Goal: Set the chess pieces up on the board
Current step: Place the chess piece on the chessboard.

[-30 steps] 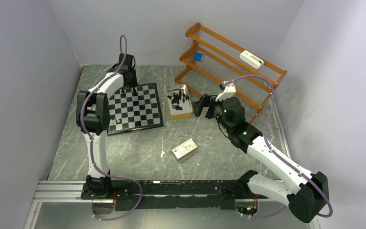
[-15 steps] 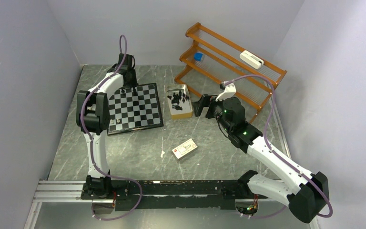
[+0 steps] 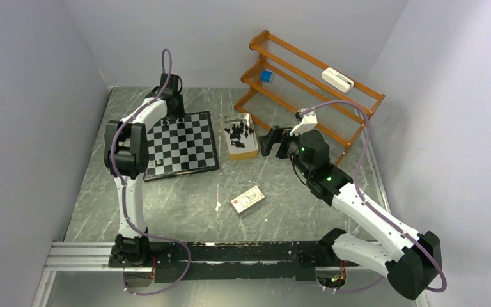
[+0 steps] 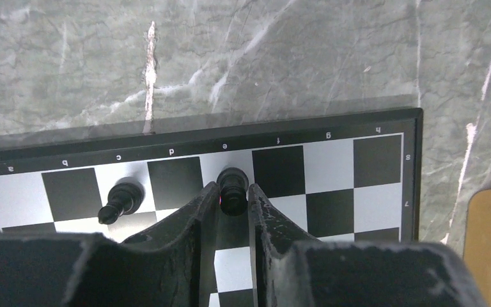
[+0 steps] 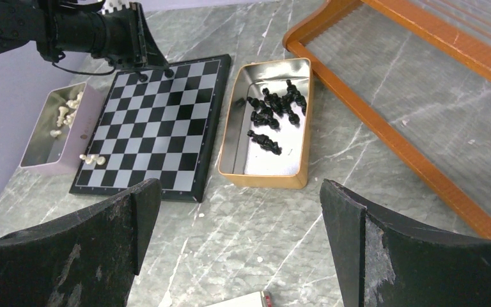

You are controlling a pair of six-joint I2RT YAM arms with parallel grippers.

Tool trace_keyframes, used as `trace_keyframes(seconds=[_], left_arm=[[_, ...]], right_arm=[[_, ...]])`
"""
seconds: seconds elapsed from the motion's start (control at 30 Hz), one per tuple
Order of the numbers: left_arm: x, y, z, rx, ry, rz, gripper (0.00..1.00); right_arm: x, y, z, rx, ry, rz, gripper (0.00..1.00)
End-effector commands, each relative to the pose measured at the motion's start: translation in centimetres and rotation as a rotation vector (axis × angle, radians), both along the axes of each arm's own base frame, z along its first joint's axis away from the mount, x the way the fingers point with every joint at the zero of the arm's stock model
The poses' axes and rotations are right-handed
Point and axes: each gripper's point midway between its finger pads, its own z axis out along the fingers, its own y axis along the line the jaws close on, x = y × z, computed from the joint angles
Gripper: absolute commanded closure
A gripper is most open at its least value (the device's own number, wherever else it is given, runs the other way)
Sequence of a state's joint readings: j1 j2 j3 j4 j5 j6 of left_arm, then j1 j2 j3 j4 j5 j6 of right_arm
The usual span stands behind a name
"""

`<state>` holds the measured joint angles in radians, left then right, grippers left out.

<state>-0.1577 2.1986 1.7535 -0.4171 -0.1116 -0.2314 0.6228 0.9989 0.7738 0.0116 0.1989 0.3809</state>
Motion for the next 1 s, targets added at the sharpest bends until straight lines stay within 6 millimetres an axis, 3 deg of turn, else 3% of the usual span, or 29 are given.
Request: trace_keyframes(seconds=[0.0, 0.2, 0.43, 0.7, 0.83, 0.97], left_arm=[[-0.1, 0.4, -0.8, 0.0, 0.023, -0.005, 0.71], [-0.1, 0.4, -0.3, -0.001, 0.017, -0.005, 0.65], [0.1, 0.3, 2.4, -0.014, -0.023, -0.004, 0.56], [-0.7, -0.6, 9.5, -0.083, -0.12, -0.017, 0.46], [-2.4, -1.1, 13.6, -0.121, -0.174, -0.05, 0.41], [-5.2, -1.9, 15.8, -0.171, -0.188, -0.095, 0.3]], right_arm=[[0.1, -0.4, 1.2, 0.018, -0.041, -0.019, 0.0], [0.1, -0.3, 1.1, 0.021, -0.039, -0.013, 0.0], [0.1, -0.2, 1.1, 0.024, -0.036, -0.009, 0.0], [0.6, 0.9, -0.3, 0.051, 0.047, -0.004, 0.0], [1.5, 2.2, -1.4, 0.036, 0.093, 0.016, 0.0], [2.8, 4.0, -2.2, -0.007, 0.117, 0.07, 0.04]])
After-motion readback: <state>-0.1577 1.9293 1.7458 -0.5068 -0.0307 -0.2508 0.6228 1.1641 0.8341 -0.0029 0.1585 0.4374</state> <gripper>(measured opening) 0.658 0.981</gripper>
